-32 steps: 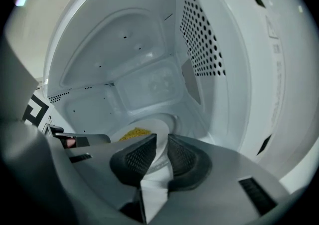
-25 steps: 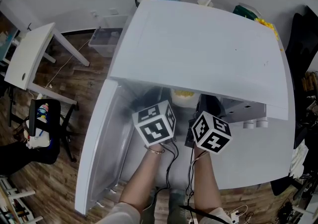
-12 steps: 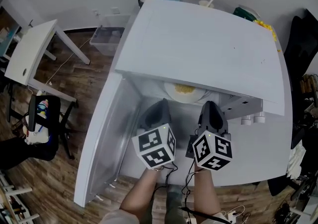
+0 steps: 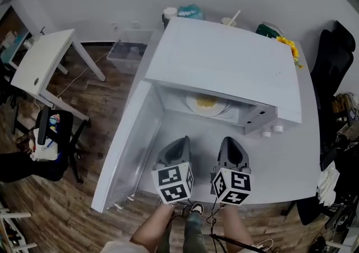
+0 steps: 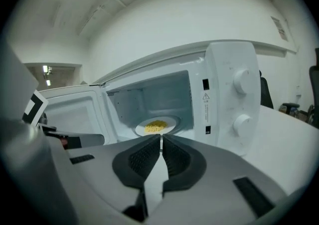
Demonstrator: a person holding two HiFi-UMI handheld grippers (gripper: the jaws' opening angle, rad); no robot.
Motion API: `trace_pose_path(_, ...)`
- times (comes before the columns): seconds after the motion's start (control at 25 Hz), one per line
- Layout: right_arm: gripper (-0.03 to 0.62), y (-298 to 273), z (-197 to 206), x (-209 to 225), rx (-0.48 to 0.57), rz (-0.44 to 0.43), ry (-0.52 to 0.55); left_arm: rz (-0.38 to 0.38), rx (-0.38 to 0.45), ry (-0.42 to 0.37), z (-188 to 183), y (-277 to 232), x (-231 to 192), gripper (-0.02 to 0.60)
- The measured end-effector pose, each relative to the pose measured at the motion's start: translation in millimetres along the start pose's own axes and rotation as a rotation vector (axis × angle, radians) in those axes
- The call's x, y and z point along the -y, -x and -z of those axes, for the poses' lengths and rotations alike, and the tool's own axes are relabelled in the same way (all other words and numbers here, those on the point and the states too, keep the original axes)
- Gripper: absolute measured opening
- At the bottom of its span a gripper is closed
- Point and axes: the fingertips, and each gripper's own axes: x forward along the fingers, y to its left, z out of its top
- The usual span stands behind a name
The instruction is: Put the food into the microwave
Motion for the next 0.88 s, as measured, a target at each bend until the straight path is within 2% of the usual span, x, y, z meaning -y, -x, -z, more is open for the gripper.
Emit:
trace_pose_path(0.12,0.026,24.4,-13.5,-5.6,0.012,-0.015,0.068,0.012,0.014,-0.027,-8.6,26.6,5.2,0.295)
trace_pose_path(0.32,0.025,75.4,-28.4,-23.3,0.030,-0.035,0.095,0.049,0.053,-0.060,-26.1,83.9,14.5,0.295)
trace_pose_path(0.52,0.025,122.9,-34.8,-49.2,0.034,-0.070,0.142,0.089,0.022,-0.060,-30.0,135.7,21.4,0.295)
trace_pose_path(0.6,0.025,142.0,-38.4,-58.3,0.039,-0.089,0.165,0.094,0.025,-0.083,-32.8,156.3,23.5,0.295)
trace_pose_path(0.88,0.025,198.7,-65.3,-68.0,0.101,-0.103,0.166,0.120,0.075,-0.086,-46.6,213.9,25.4,0.296)
